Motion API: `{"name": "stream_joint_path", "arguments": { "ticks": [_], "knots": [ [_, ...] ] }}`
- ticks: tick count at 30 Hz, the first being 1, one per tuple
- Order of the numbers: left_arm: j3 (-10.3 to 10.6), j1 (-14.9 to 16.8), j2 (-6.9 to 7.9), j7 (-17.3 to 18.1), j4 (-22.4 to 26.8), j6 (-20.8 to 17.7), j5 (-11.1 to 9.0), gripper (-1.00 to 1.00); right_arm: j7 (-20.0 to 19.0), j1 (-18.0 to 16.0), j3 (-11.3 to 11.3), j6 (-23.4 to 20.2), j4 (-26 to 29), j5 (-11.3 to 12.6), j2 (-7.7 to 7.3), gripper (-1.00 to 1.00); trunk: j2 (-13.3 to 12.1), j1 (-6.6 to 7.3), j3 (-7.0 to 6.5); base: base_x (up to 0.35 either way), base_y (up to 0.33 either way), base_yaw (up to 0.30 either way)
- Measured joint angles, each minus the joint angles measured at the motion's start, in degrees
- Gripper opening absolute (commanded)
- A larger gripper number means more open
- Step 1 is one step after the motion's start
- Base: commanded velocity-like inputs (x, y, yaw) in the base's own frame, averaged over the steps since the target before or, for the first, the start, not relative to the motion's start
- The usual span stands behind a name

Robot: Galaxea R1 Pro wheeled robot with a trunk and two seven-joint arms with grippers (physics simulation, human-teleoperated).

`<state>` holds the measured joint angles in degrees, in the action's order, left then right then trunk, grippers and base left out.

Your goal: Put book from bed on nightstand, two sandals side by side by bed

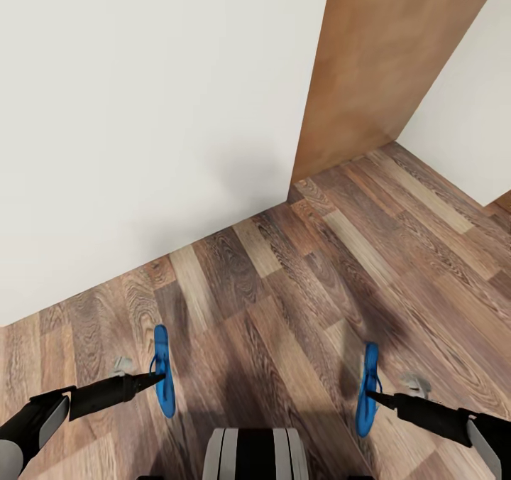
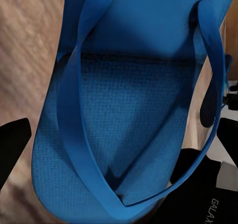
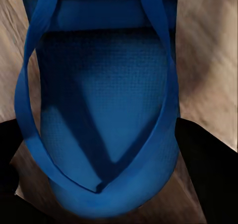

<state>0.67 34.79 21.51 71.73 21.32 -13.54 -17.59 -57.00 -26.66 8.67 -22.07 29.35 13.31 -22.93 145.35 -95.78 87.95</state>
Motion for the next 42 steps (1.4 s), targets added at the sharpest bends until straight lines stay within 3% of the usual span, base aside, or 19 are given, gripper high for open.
{"name": "stream_joint_path", "arguments": {
  "ticks": [4, 8, 13, 19, 42],
  "knots": [
    [0.1, -0.3, -0.05, -0.1, -0.1, 0.2, 0.1, -1.0, -2.4, 0.0, 2.7, 3.2, -4.1, 0.1, 0.02, -1.0, -0.1, 0.1, -0.89, 0.0, 0.0, 0.0],
    [0.1, -0.6, -0.08, -0.2, -0.2, 0.4, 0.1, -1.0, -2.7, 0.1, 2.9, 9.1, -7.8, 0.0, 0.05, -1.0, -0.1, 0.2, -1.77, 0.0, 0.0, 0.0],
    [0.2, -0.7, -0.13, -0.2, -1.5, 2.6, 0.2, -1.0, -2.8, 0.1, 3.2, 13.1, -10.8, 0.1, 0.07, -1.0, -0.2, 0.33, -2.88, 0.0, 0.0, 0.0],
    [0.2, -0.7, -0.26, -0.3, -2.7, 4.5, 0.2, -1.0, -2.4, 0.1, 3.3, 13.9, -11.6, 0.0, 0.08, -1.0, -0.3, 0.49, -4.21, 0.0, 0.0, 0.0],
    [0.2, -0.7, -0.26, -0.3, -2.8, 4.6, 0.2, -1.0, -2.1, 0.1, 3.1, 14.2, -11.8, 0.0, 0.08, -1.0, -0.6, 1.08, -9.31, 0.0, 0.0, 0.015]
  ]
}}
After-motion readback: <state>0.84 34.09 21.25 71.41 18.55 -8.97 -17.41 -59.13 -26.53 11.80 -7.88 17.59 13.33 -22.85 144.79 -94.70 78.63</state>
